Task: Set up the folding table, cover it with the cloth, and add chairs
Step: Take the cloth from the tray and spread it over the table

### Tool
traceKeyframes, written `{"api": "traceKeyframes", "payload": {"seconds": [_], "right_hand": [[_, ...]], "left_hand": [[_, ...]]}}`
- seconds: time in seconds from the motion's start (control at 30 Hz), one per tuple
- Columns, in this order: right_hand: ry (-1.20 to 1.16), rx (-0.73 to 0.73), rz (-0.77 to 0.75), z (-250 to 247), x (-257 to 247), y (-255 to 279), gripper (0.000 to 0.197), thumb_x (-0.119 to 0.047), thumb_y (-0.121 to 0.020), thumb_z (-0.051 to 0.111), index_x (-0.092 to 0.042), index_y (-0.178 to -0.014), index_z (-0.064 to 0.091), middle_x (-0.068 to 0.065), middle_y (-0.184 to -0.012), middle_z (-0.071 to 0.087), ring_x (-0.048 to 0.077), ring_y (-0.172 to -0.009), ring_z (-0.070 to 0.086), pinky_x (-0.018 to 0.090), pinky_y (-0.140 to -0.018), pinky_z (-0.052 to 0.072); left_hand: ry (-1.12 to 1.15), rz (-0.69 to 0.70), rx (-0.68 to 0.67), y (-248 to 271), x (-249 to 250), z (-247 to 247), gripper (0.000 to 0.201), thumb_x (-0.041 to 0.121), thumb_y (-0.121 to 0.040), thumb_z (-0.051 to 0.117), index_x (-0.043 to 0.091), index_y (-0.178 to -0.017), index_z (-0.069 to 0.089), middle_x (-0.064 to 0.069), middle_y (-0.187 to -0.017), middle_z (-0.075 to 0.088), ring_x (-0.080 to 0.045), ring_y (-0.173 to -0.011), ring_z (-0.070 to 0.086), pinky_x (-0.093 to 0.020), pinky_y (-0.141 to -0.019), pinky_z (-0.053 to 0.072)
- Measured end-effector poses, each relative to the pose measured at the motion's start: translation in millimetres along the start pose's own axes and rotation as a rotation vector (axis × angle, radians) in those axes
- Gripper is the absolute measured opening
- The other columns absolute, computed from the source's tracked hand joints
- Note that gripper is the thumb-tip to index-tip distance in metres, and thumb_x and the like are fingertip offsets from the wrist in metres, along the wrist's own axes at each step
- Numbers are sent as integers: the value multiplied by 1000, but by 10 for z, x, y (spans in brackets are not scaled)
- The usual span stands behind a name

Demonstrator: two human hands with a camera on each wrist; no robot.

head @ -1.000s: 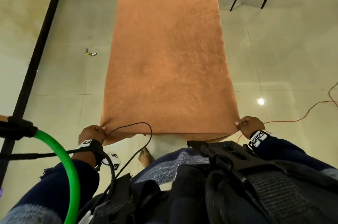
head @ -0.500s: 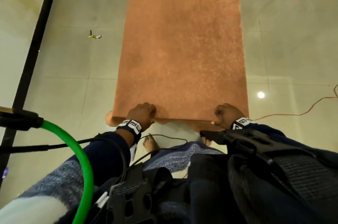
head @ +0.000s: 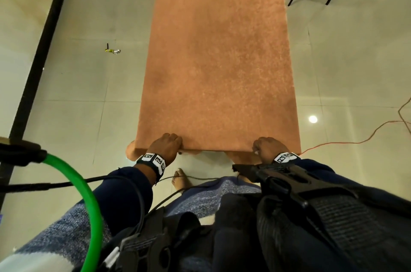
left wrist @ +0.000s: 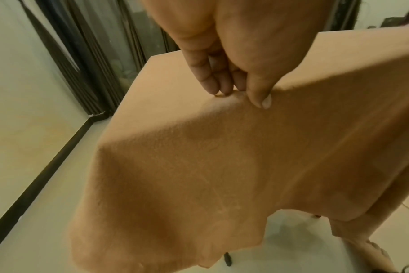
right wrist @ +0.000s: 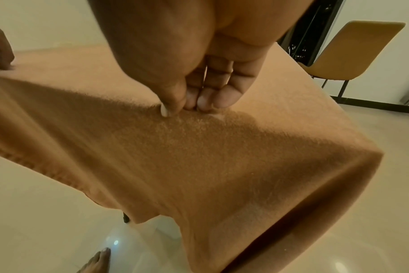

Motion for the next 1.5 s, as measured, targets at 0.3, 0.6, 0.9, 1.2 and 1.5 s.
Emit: {"api": "traceKeyframes", "payload": {"seconds": [0.3, 0.6, 0.9, 1.2, 1.5], "right_hand": [[22, -92, -76, -96, -34, 22, 31, -46, -79, 73, -26, -102, 68, -2, -108, 68, 24, -101, 64, 31, -84, 49], [-67, 211, 33, -1151, 241, -1193, 78, -80, -71, 51, -29, -129, 46, 5, -138, 48, 31, -122, 48, 48, -96, 49], [-93, 148, 161, -957, 225, -1173, 138, -98, -39, 57, -40, -153, 4, 1, -165, 4, 38, -153, 7, 69, -112, 29], [-187, 48, 155, -897, 267, -1092, 143, -89, -45, 70, -51, -151, -18, -11, -163, -28, 35, -154, -16, 79, -106, 19], [-17, 237, 15, -761, 173, -823, 129, -99, -51, 49, -31, -154, 12, 12, -162, 14, 42, -148, 18, 65, -108, 37]], "left_hand": [[20, 36, -233, -136, -72, -91, 25, 40, -95, 57, 27, -112, 71, 3, -111, 72, -22, -104, 65, -34, -87, 53], [182, -107, 111, -1396, -221, -660, 85, 73, -78, 51, 29, -148, 34, -9, -159, 29, -38, -145, 29, -50, -116, 32], [217, -330, -78, -1385, -70, -584, 113, 86, -64, 57, 50, -152, -3, 5, -167, -13, -42, -152, -4, -75, -110, 18], [223, -326, -210, -1398, -36, -522, 143, 92, -44, 66, 51, -148, -22, 10, -161, -34, -43, -150, -20, -81, -106, 12], [221, -381, -105, -955, 113, -306, 125, 92, -60, 53, 46, -153, -17, 3, -164, -28, -40, -152, -13, -73, -113, 13]]}}
Point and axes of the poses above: each hand's wrist, its own y-axis away from the middle knuckle, its own z-axis out of the palm, x = y × z, the point moved 7 cm from there along -y, towards the middle knuckle
